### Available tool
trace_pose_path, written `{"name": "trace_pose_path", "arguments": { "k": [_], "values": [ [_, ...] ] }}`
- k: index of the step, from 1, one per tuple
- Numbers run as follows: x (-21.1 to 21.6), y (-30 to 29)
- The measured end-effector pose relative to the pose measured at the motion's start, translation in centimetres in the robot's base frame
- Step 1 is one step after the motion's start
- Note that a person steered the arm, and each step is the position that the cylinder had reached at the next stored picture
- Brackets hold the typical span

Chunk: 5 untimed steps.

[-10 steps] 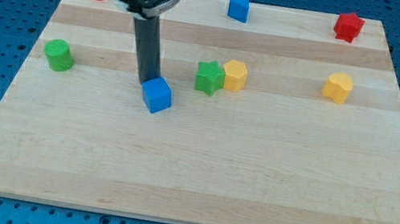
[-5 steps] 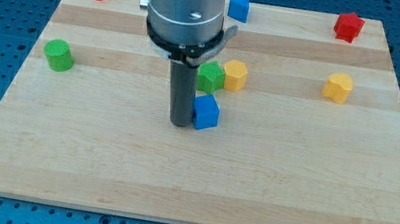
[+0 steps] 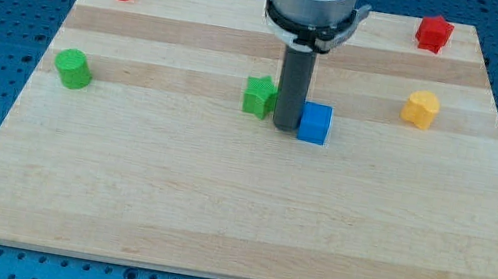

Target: Place the blue cube towards right center of the board

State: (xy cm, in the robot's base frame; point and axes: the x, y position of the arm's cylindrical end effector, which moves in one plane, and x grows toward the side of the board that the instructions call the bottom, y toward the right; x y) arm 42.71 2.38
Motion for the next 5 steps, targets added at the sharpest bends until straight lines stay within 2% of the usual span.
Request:
{"name": "trace_pose_path", "arguments": {
  "k": [1,3,4,5],
  "values": [
    [-0.1,1.3],
    [3.0,6.9],
    [2.6,9.3],
    [0.1,9.5]
  ]
}}
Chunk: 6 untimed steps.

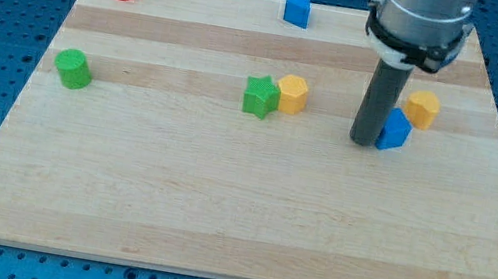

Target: Place the blue cube towards right center of the board

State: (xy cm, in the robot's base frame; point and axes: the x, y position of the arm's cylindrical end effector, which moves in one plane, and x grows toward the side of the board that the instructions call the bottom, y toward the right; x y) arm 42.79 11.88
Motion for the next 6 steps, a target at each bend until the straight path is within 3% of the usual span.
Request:
{"name": "trace_pose_path", "arguments": {
  "k": [2,6],
  "values": [
    [-1.9,-0.4],
    [0.2,5.5]
  ]
}}
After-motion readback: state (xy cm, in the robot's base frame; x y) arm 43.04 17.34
